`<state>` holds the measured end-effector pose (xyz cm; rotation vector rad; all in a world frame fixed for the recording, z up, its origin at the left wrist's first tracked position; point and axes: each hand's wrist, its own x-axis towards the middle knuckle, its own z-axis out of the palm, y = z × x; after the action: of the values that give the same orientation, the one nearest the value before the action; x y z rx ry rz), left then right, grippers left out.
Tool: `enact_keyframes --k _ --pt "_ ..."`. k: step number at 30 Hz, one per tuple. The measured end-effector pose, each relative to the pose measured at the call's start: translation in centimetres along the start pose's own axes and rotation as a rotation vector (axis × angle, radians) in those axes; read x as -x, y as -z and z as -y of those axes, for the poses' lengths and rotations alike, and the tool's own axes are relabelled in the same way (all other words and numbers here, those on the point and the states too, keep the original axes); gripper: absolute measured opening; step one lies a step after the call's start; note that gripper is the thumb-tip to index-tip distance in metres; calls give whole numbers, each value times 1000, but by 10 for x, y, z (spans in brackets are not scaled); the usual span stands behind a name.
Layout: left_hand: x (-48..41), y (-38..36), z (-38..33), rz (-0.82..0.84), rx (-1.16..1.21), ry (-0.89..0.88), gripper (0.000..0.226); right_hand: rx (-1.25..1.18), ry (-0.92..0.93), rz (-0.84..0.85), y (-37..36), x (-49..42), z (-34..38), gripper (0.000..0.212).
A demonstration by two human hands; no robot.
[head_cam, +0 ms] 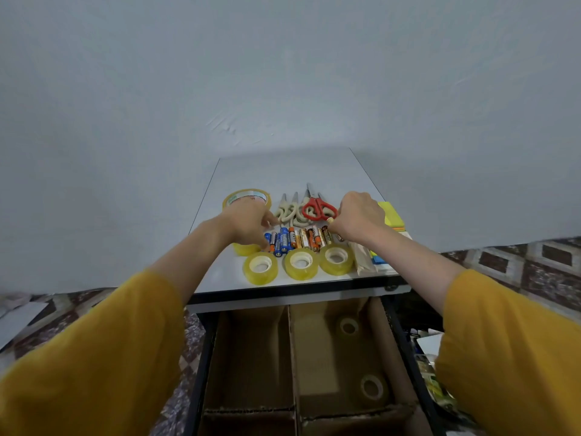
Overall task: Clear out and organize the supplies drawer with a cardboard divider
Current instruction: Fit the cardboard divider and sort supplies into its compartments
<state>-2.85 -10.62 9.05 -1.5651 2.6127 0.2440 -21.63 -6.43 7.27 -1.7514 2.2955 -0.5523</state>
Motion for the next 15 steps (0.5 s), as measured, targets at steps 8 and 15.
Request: enact_keyframes --k 8,15 --pt "-13 -5 1 75 -23 13 68 -29 10 -10 -4 -2 -7 11" --pt "-12 -4 2 64 -19 5 66 -66 3 -15 -6 1 -6 15"
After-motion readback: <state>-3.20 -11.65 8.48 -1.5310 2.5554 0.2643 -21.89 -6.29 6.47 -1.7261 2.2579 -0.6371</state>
